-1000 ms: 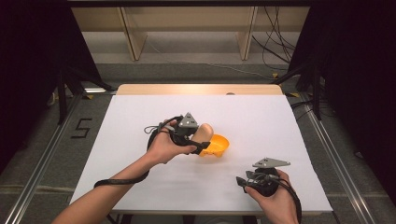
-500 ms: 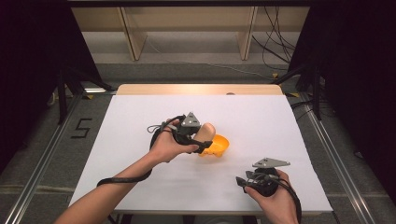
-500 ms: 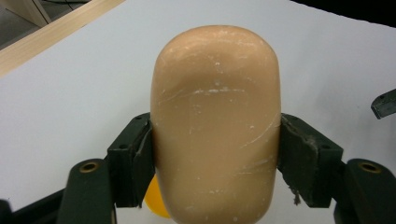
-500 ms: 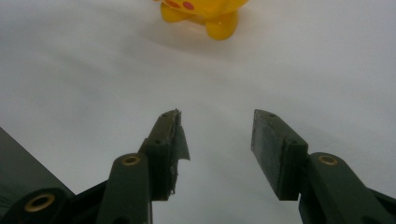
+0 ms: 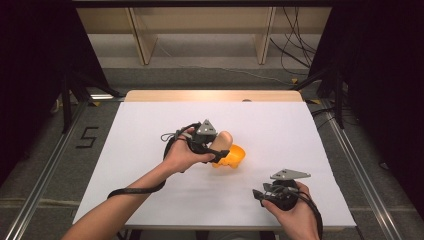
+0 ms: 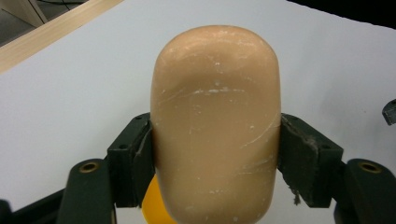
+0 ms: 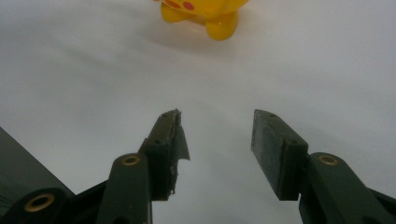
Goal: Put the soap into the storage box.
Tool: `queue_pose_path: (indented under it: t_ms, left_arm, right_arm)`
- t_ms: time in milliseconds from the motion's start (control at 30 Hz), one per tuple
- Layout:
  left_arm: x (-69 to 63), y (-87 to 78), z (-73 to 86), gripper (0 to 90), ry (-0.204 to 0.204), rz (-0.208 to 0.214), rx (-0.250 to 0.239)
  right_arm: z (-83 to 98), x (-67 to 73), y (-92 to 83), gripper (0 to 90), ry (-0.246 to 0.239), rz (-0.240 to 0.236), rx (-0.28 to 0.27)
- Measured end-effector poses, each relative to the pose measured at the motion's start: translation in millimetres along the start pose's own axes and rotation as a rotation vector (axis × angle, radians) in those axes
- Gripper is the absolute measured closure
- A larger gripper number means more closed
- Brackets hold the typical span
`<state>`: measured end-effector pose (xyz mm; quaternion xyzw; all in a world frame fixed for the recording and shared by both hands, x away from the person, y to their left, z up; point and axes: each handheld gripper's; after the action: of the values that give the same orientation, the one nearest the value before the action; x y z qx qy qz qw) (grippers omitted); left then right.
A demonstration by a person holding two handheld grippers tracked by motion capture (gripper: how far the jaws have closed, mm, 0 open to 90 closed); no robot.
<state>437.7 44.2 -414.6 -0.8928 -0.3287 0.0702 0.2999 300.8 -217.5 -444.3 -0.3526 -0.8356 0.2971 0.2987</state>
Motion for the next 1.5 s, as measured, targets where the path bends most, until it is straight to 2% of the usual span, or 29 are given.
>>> queue_pose_path:
  t_ms: [33,100,233,300,367,400,500,533,600,633,833,867,967,1033,1100,1267,1333,1400,1500]
  left_arm:
    - [-0.5,0.1,0.3,32.5,-0.005,-0.008,0.001]
    - [1.1,0.8,0.4,32.5,0.015,-0.008,0.010]
    - [1.2,3.7,1.6,32.5,0.005,-0.015,0.012]
    - [1.7,5.5,1.8,32.5,-0.003,-0.009,0.009]
    - [1.8,6.6,2.2,32.5,-0.006,-0.010,0.013]
    - [1.7,7.1,2.3,32.5,-0.007,-0.011,0.015]
    - [2.8,8.7,2.2,32.5,0.001,-0.005,0.020]
    - [2.0,9.5,2.3,32.5,-0.008,-0.008,0.017]
    - [3.1,10.8,2.1,32.5,0.009,0.001,0.014]
    - [2.3,11.5,2.4,32.5,-0.006,0.004,0.016]
    - [2.5,15.0,2.4,32.5,0.016,0.012,0.027]
    - [1.7,15.7,2.8,32.5,0.001,0.012,0.034]
    - [3.4,17.0,2.4,32.5,0.017,0.017,0.042]
    - [3.5,18.4,2.6,32.5,0.013,0.024,0.051]
    - [4.5,19.1,1.8,32.5,0.039,0.025,0.062]
    - [5.8,21.8,1.6,32.5,0.035,0.036,0.073]
    - [7.7,22.4,0.8,32.5,0.056,0.042,0.083]
    - [7.3,22.8,0.5,32.5,0.047,0.042,0.086]
    - [8.7,23.4,-1.0,32.5,0.076,0.051,0.095]
  right_arm:
    - [0.1,0.0,0.0,53.1,0.000,0.000,0.001]
    - [0.1,0.8,0.2,53.1,0.009,-0.003,0.002]
    - [0.2,2.7,0.5,53.1,0.030,-0.011,0.001]
    - [0.2,2.7,0.6,53.1,0.029,-0.009,0.002]
    - [0.9,1.3,1.4,53.1,0.007,-0.003,-0.001]
    - [0.3,2.6,0.7,53.1,0.028,-0.008,0.004]
    - [0.3,2.8,0.7,53.0,0.030,-0.009,0.006]
    - [0.1,0.3,0.8,53.0,0.002,-0.004,0.002]
    - [0.1,0.2,0.9,53.0,0.000,-0.003,0.001]
    - [0.1,-0.1,1.2,53.0,0.000,-0.006,-0.001]
    - [0.1,0.2,1.2,53.0,0.000,-0.005,0.000]
    - [0.1,0.3,1.1,53.0,0.001,-0.007,0.000]
    - [-0.1,0.2,1.1,53.0,-0.001,-0.006,-0.002]
    - [-0.2,0.8,0.9,53.0,0.003,-0.002,0.001]
    - [-0.1,1.1,1.1,53.0,0.003,0.000,0.001]
    - [-0.1,0.5,1.3,52.9,-0.001,-0.003,-0.002]
    - [-0.2,0.2,1.2,53.0,-0.014,0.003,-0.004]
    - [-0.3,-0.8,1.8,53.0,-0.030,0.001,-0.013]
    - [-0.4,-0.8,1.8,53.0,-0.031,0.002,-0.013]
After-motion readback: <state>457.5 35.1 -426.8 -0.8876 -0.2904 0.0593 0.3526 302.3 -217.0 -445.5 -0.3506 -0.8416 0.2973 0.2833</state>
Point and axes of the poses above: each handheld gripper's, and its own axes: y roughly forward along the jaws, z roughly out of its underside, x roughly to its left, and after that the axes turned 9 degrees about -z, right-handed
